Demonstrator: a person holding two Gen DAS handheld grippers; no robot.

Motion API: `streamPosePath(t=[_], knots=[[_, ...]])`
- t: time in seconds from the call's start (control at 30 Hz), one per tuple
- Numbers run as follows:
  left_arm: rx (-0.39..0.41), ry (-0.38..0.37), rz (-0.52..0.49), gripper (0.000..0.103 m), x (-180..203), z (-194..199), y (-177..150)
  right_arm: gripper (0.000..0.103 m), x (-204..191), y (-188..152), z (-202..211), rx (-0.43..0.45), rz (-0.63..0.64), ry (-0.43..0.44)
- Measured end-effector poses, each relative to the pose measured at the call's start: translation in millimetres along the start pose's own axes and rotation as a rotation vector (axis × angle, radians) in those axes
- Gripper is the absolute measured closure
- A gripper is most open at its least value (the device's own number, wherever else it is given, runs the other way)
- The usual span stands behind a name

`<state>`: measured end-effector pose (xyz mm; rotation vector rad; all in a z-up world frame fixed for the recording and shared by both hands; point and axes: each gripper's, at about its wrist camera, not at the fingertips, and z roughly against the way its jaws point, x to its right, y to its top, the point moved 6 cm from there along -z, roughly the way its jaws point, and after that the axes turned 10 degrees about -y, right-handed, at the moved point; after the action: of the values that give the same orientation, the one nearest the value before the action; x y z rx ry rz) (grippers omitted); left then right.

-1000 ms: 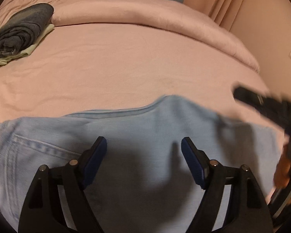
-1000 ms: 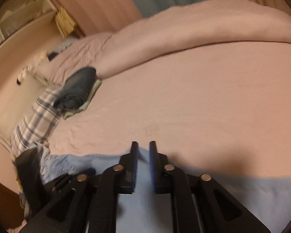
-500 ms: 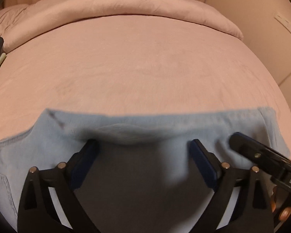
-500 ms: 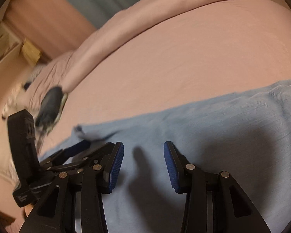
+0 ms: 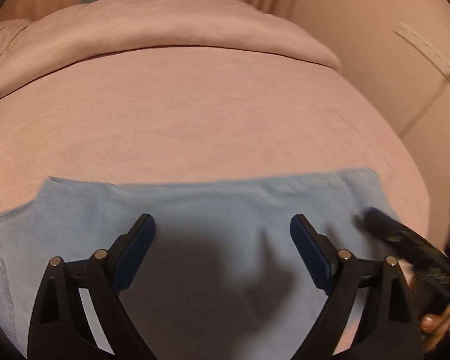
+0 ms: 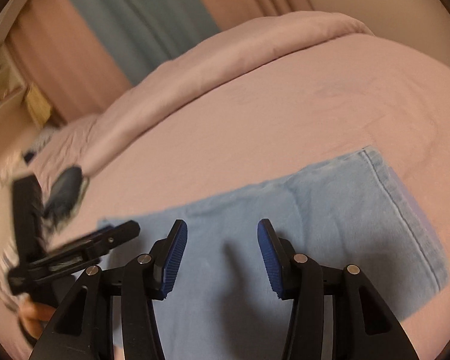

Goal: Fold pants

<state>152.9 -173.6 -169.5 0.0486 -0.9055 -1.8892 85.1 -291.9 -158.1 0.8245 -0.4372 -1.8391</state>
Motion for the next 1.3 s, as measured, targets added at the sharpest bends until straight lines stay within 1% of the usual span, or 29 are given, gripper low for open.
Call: streamPosePath(t=[0.07,0.13,0.17,0.23,0.27,0.3,0.37,0.47,0.5,0.57,0.67,0.83,0.93,1.1,1.2,1.27,1.3], knots=[[-0.019,-0.03,-0.022,0.012,15,-1,-10,0.054,5,-7,-10,-0.03,0.031,-0.03],[-0.055,-0.026,-0.061,0.012,26,-8,-20,0.054,25,-11,-22,-0.081,0.014,-0.079],[-0.08,-0.007,-0.085,0.012,29,-14,-26,0.054,33,-11,-25,-0.078,0.0,-0.075],[-0.123,0.008,-0.088,0.012,28,-25,-32,0.054,43,-7,-25,-0.061,-0.025,-0.048],[-0.152,0.02,-0.075,0.013,23,-32,-35,0.054,50,-3,-23,-0.052,-0.039,-0.06],[-0.158,0.026,-0.071,0.013,22,-34,-37,0.054,57,0,-20,-0.042,-0.051,-0.076],[-0.147,0.025,-0.076,0.013,23,-32,-38,0.054,72,7,-13,-0.03,-0.088,-0.089],[-0.124,-0.007,-0.053,0.013,25,-23,-35,0.054,90,9,3,-0.003,-0.105,-0.187],[-0.114,-0.005,-0.05,0.013,25,-20,-34,0.053,96,10,9,-0.001,-0.109,-0.224],[-0.098,0.001,-0.05,0.013,27,-19,-32,0.052,101,12,22,0.022,-0.113,-0.238],[-0.097,0.005,-0.05,0.013,27,-17,-35,0.051,99,11,38,0.046,-0.096,-0.243],[-0.109,0.009,-0.055,0.013,27,-16,-43,0.051,87,5,51,0.053,-0.045,-0.233],[-0.12,0.005,-0.034,0.013,24,-17,-50,0.051,79,2,48,0.048,-0.011,-0.24],[-0.132,0.021,-0.049,0.013,21,-17,-54,0.051,70,-6,38,0.018,0.034,-0.202],[-0.134,0.019,-0.05,0.013,21,-19,-54,0.051,71,-13,28,-0.015,0.047,-0.219],[-0.133,0.016,-0.05,0.012,20,-20,-54,0.051,80,-17,18,-0.048,0.042,-0.258],[-0.134,0.014,-0.051,0.012,20,-19,-54,0.051,83,-18,16,-0.055,0.033,-0.258]])
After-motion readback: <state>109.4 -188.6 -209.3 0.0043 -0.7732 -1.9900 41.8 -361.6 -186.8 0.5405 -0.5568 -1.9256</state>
